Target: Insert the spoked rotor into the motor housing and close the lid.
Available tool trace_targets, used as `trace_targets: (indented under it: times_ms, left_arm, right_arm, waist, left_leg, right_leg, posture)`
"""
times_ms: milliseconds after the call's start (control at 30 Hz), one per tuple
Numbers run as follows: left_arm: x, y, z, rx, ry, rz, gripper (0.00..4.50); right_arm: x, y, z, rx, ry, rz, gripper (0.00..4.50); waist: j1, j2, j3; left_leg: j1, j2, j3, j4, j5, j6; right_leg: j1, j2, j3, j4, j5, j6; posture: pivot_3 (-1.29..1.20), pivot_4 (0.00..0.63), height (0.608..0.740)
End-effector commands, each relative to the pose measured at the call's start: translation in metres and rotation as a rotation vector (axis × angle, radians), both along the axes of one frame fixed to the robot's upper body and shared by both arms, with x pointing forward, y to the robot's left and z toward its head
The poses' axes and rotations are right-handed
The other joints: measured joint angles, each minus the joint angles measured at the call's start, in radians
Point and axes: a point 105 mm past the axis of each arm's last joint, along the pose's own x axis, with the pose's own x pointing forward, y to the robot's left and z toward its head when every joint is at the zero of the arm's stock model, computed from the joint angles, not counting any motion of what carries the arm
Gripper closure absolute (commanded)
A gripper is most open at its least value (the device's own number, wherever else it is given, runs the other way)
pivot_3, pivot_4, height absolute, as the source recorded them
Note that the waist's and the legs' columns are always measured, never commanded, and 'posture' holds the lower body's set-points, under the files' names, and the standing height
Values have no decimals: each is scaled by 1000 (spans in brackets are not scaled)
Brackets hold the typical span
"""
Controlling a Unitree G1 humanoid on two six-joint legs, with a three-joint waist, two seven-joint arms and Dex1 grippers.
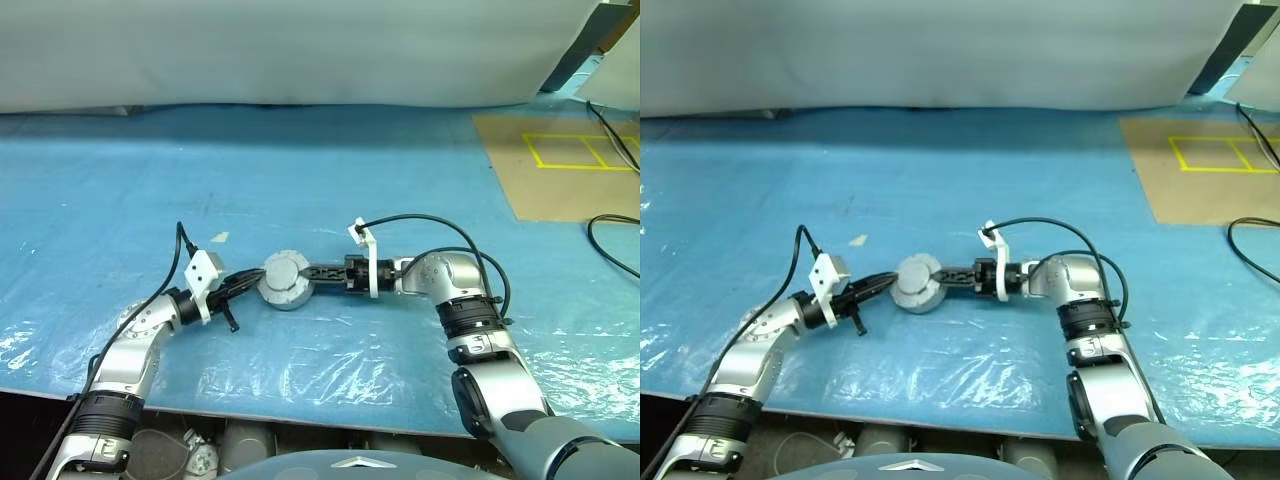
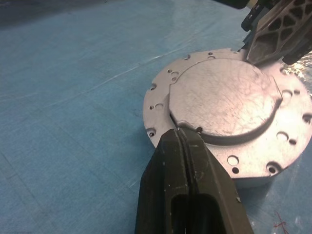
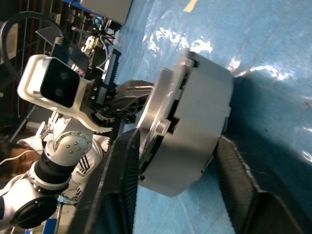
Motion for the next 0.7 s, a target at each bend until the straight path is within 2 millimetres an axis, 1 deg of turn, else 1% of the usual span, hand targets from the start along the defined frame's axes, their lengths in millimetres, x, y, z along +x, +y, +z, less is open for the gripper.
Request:
trace_targets:
  times_ms: [33, 200, 333, 400, 500, 600, 633, 700]
  left_arm:
    - [-5, -3, -16, 24, 63, -9, 4500]
    - [-4, -4, -13, 14, 56, -7, 4500]
    - [-1, 0, 0, -31, 29, 19, 4500]
    - [0, 3, 12, -65, 6, 34, 4500]
    - [2, 12, 39, -165, -36, 72, 4500]
    - [1, 19, 61, -258, -48, 101, 4500]
    - [1, 23, 66, -296, -40, 119, 4500]
    - [1, 32, 68, -340, -19, 161, 4500]
  right_arm:
    - [-5, 14, 15, 61, -50, 48, 3284]
    - [-4, 17, 12, 45, -47, 41, 3298]
    - [-4, 16, 6, 27, -39, 29, 3298]
    - [-4, 15, 3, 14, -36, 25, 3298]
    - [-3, 14, 0, 19, -13, 10, 3300]
    - [0, 13, -1, 23, 20, -10, 3337]
    - [2, 13, 1, 38, 35, -23, 3337]
    - [5, 11, 11, 96, 63, -40, 3337]
  waist:
    - [-2, 1, 0]
    - [-3, 1, 0]
    - [-4, 1, 0]
    - [-5, 1, 0]
    - [-6, 0, 1]
    - [-6, 0, 1]
    - [-6, 0, 1]
    - [-6, 0, 1]
  left_leg:
    - [0, 0, 0, 0, 0, 0]
    - [1, 0, 0, 0, 0, 0]
    - [2, 0, 0, 0, 0, 0]
    - [1, 0, 0, 0, 0, 0]
    - [1, 1, 0, 0, 0, 0]
    - [-1, 1, 0, 0, 0, 0]
    - [-1, 1, 0, 0, 0, 0]
    - [-1, 1, 1, 0, 0, -1]
  right_leg:
    - [0, 0, 0, 0, 0, 0]
    - [0, 0, 0, 0, 0, 0]
    - [0, 0, 0, 0, 0, 0]
    - [0, 0, 0, 0, 0, 0]
    - [-1, 0, 0, 0, 0, 0]
    - [-2, 1, 0, 1, 0, 0]
    - [-3, 1, 0, 1, 0, 0]
    - [-3, 1, 0, 1, 0, 0]
  posture:
    - [0, 150, 740]
    - [0, 150, 740]
    - [0, 150, 740]
    - [0, 150, 740]
    - [0, 150, 740]
    - [0, 150, 740]
    - [0, 150, 740]
    - [0, 150, 740]
